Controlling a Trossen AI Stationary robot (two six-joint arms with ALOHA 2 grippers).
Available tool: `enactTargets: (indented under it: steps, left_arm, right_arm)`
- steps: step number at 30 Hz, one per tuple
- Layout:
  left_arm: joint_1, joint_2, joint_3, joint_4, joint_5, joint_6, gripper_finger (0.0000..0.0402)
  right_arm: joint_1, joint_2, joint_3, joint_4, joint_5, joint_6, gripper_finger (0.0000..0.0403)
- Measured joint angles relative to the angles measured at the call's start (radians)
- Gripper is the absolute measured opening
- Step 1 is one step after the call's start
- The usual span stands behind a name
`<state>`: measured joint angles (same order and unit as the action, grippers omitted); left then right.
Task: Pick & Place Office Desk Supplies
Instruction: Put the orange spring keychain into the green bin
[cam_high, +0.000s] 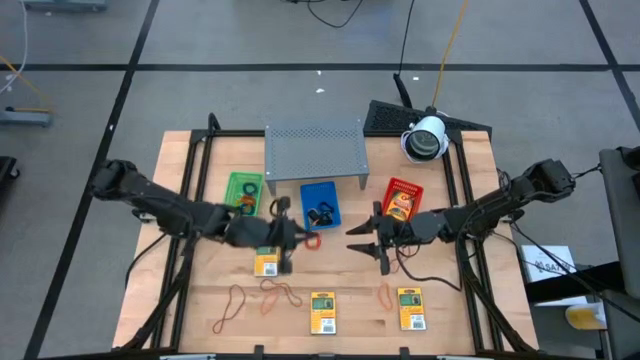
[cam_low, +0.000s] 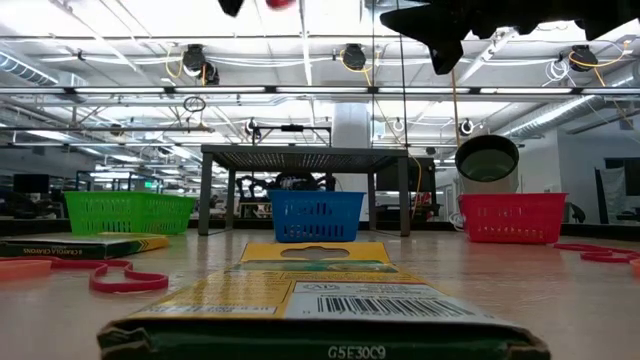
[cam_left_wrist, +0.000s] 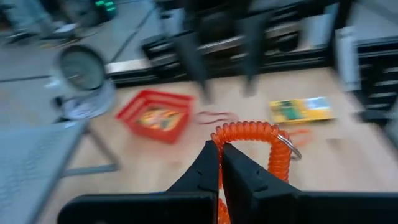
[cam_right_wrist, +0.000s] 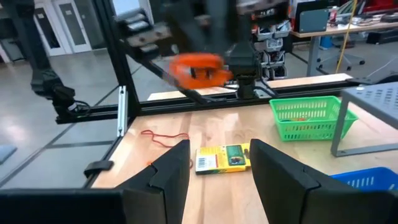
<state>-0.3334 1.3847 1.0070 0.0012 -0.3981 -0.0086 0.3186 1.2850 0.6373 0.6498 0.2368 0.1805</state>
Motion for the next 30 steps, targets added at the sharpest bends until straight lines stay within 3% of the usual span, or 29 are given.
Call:
enactTargets:
  steps: [12,21,30]
  left_arm:
    - [0.239,0.0,0.0,-0.214,-0.144,-0.049,0.0006]
    - [0.298,-0.057,0.0,-0.573,-0.239,-0.241,0.0006]
    - [0.307,-0.212,0.0,-0.86,-0.321,-0.477,0.0007]
  right_arm:
    - [-0.011,0.0,0.0,-0.02,-0.001,-0.01,0.0155]
    - [-0.021,0.0,0.0,-0.05,0.0,-0.033,0.0155]
    - [-0.03,0.0,0.0,-0.068,-0.001,-0.036,0.0155]
